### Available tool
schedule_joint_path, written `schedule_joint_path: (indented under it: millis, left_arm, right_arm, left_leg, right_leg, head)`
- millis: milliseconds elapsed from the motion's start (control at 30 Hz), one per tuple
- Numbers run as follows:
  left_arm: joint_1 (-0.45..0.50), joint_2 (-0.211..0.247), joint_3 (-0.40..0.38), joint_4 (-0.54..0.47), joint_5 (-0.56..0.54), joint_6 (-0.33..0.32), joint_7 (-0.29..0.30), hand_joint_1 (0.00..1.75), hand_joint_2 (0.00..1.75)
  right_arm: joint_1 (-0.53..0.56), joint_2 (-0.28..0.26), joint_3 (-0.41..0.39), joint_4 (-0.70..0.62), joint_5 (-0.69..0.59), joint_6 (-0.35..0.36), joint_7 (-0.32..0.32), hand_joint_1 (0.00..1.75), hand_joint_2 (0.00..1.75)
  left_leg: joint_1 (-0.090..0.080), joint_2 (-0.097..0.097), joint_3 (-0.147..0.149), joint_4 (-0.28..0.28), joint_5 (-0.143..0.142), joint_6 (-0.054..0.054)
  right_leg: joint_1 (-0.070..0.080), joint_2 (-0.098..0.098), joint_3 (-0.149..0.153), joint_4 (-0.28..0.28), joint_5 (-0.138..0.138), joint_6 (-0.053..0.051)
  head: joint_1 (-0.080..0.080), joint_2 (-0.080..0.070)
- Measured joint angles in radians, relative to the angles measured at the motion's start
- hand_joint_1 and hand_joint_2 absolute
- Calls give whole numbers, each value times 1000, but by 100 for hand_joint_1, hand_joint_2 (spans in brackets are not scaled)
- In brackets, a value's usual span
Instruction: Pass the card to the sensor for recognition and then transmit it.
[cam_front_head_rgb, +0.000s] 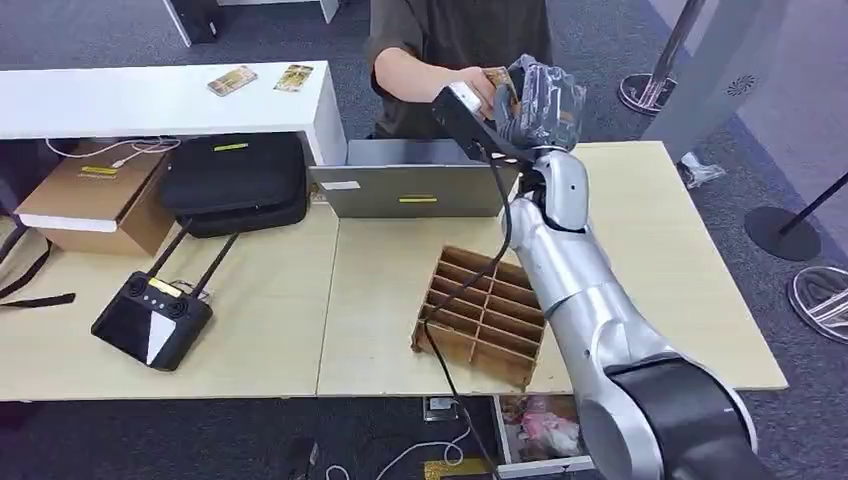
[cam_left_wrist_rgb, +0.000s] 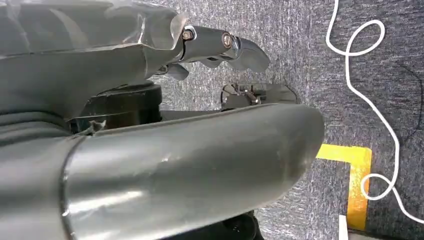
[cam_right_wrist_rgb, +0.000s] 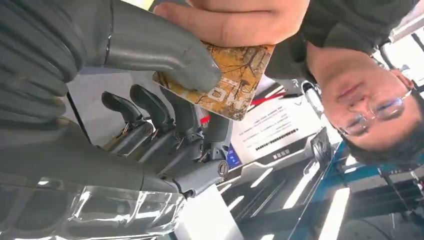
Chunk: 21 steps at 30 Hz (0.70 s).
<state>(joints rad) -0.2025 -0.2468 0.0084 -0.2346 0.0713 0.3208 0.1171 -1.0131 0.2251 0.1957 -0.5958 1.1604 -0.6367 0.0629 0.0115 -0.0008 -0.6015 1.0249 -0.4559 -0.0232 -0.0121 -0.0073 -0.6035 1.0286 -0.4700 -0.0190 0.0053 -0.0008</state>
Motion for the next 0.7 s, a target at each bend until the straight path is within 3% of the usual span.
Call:
schedule_joint_path:
  millis: [200, 233, 700]
  left_arm:
    - [-1, 0, -10, 0, 0, 0, 3, 0, 0]
    - [-1, 0, -11, 0, 0, 0, 3, 0, 0]
    - [-10, 0, -11, 0, -2, 4, 5, 0, 0]
  right_arm:
    - [0, 0, -2, 19, -5, 0, -6, 173, 175]
    - [0, 0, -3, 21, -5, 0, -6, 0, 175]
    - [2, -1, -21, 28, -35, 34, -39, 0, 175]
  left_leg:
    - [0, -1, -2, 0, 0, 0]
    - [0, -1, -2, 0, 0, 0]
    - [0, 1, -1, 0, 0, 1]
  right_leg:
    - [0, -1, -1, -1, -1, 1]
    - [0, -1, -1, -1, -1, 1]
    - [0, 1, -1, -2, 0, 0]
  head:
    - [0, 0]
    - [0, 0]
    - [0, 0]
